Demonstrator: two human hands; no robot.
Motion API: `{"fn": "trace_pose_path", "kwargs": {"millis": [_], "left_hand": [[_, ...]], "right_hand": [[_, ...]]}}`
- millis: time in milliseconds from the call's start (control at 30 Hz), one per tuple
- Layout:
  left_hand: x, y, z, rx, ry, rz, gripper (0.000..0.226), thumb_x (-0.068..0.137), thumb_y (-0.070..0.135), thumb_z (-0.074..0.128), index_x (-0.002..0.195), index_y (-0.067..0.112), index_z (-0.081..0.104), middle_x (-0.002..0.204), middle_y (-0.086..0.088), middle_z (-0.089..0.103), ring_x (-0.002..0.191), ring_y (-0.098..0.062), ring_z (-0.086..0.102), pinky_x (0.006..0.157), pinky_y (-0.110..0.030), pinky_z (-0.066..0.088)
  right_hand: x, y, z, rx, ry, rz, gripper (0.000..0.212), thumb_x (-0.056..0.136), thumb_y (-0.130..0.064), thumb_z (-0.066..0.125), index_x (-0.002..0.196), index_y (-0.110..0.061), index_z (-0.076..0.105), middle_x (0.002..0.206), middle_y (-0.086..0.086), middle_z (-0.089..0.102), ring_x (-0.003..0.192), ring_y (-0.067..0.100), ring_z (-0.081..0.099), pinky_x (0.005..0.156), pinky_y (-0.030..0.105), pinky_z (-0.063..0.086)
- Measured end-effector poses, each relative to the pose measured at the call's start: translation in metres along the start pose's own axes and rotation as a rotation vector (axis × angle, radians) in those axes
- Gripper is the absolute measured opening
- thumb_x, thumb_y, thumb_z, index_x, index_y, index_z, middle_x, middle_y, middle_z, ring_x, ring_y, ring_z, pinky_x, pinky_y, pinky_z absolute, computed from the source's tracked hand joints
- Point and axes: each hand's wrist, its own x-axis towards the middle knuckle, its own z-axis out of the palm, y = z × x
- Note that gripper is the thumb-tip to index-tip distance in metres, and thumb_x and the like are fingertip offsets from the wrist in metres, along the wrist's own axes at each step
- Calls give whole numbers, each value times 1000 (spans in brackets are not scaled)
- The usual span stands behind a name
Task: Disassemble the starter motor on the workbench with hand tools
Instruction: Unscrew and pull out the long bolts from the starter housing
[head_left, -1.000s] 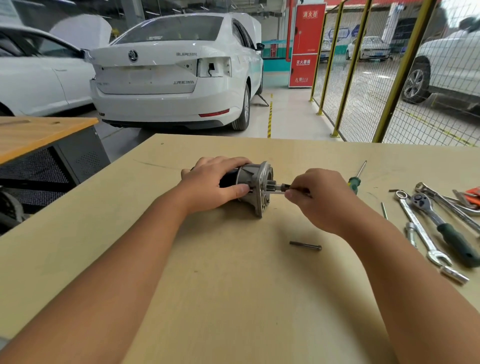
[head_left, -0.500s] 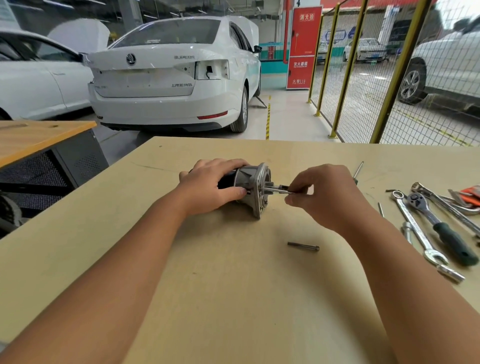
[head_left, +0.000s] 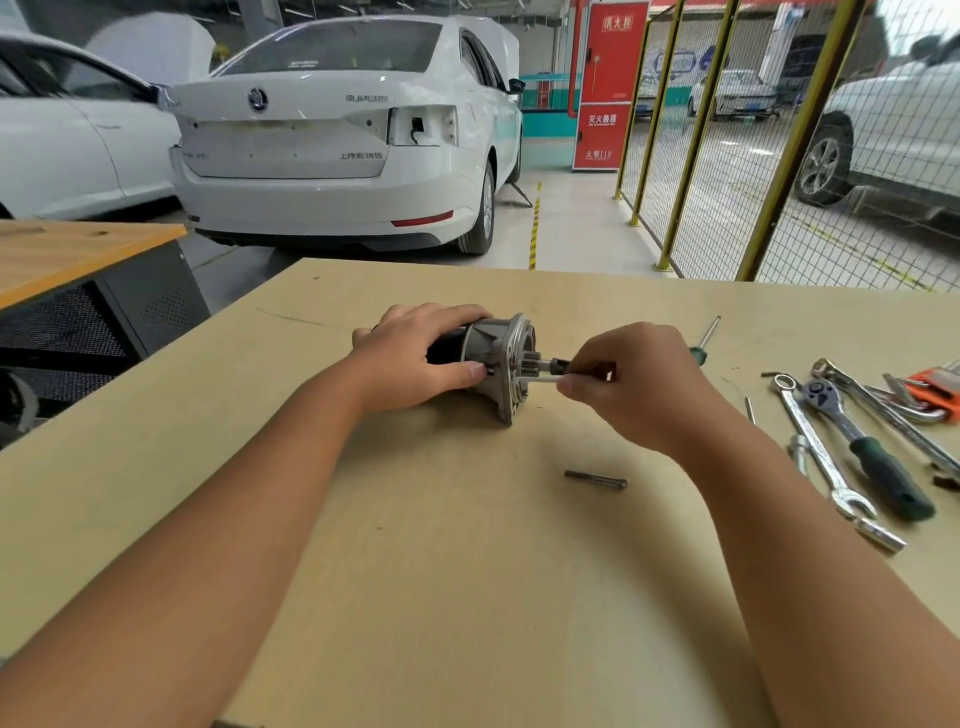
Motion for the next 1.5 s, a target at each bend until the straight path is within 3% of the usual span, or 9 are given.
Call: {"fn": "trace_pose_path", "kwargs": {"millis": [433,600,700,867,1033,1233,1500], "left_hand": [[1,-2,0,-3,-4,0,63,73,80,48,133,74,28,145,30,46,139,-17,32,101,-50,29],[1,-2,1,-4,-3,0,64,75,78,50,135,71,30,145,29,47,139,-17,32,101,-50,29],[1,-1,0,-6,-2,2,63,75,78,50,134,72,30,145,28,48,139,-18,33,103,-51,30],[0,-1,0,-10,-7,-1,61,75,78,51,132,74,29,145,29,47,139,-17,32,102,-51,29],[0,-1,-1,-21,-9,4,61,72,81,48,130,75,30,144,32,47,138,-16,32,101,-50,28],[-1,0,-1,-18,-13,6,59,73,81,48,129,76,29,143,31,47,137,-16,33,102,-50,29],[-1,0,-2,-25,-17,10,60,70,83,46,128,76,29,141,30,48,136,-17,33,102,-52,30]], "right_hand": [[1,1,1,-42,2,19,11,89,-28,75,81,-20,77,69,-7,65,68,8,56,54,20,36],[1,5,-3,-17,15,29,10,88,-29,75,80,-24,77,68,-11,65,67,6,56,52,10,33],[0,2,3,-17,-1,20,10,89,-27,75,81,-23,77,71,-8,66,71,9,58,57,20,39],[1,3,2,-1,-13,20,10,91,-26,73,85,-19,77,72,-2,66,68,13,55,56,23,38],[0,3,-1,2,-22,10,10,91,-24,72,85,-18,77,69,-8,63,64,6,52,51,12,32],[1,2,1,-15,6,0,9,90,-23,74,83,-18,77,67,-11,63,64,6,53,55,6,36],[-1,5,1,34,-7,9,10,90,-25,74,81,-23,76,68,-9,65,65,7,55,52,13,35]]}}
